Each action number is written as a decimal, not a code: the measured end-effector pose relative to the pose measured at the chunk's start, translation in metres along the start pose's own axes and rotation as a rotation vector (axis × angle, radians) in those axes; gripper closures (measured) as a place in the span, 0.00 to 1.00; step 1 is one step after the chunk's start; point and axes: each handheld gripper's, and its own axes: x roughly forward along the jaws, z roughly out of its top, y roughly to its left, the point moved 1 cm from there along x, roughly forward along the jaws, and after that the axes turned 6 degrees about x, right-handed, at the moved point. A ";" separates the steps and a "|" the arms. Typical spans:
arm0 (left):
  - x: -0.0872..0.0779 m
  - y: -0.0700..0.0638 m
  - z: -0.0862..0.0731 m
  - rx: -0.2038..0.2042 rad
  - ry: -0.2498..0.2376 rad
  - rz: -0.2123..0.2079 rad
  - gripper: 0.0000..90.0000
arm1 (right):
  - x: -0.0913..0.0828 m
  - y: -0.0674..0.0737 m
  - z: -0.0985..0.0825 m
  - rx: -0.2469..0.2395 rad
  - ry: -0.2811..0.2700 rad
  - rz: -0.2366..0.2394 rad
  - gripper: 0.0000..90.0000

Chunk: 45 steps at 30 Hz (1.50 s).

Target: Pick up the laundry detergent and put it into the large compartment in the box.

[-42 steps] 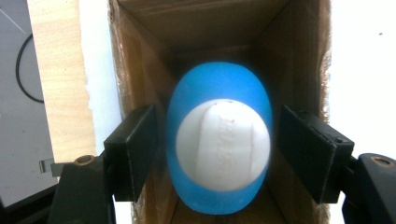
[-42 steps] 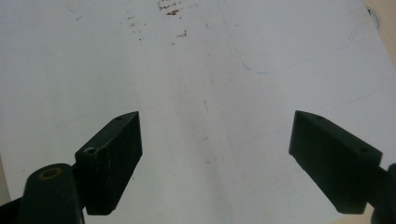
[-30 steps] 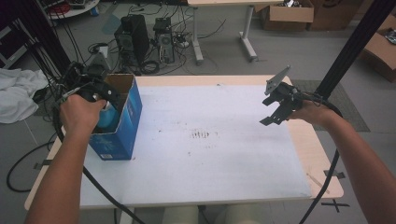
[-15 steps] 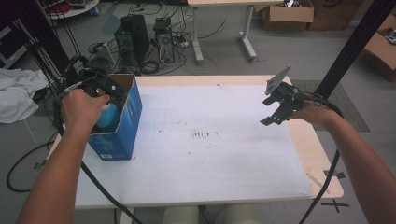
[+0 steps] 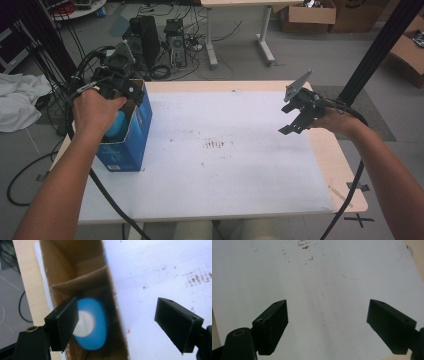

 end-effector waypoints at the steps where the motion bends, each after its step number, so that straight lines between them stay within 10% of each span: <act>1: -0.001 -0.003 0.001 0.011 -0.006 0.001 0.22 | 0.000 0.000 0.000 -0.001 0.000 0.000 0.19; 32: -0.006 -0.105 0.050 0.468 -0.115 -0.137 0.22 | 0.002 0.009 0.005 0.005 0.011 0.005 0.19; 45: 0.002 -0.127 0.056 0.615 -0.140 -0.205 0.21 | 0.004 0.014 0.011 0.003 0.013 0.009 0.19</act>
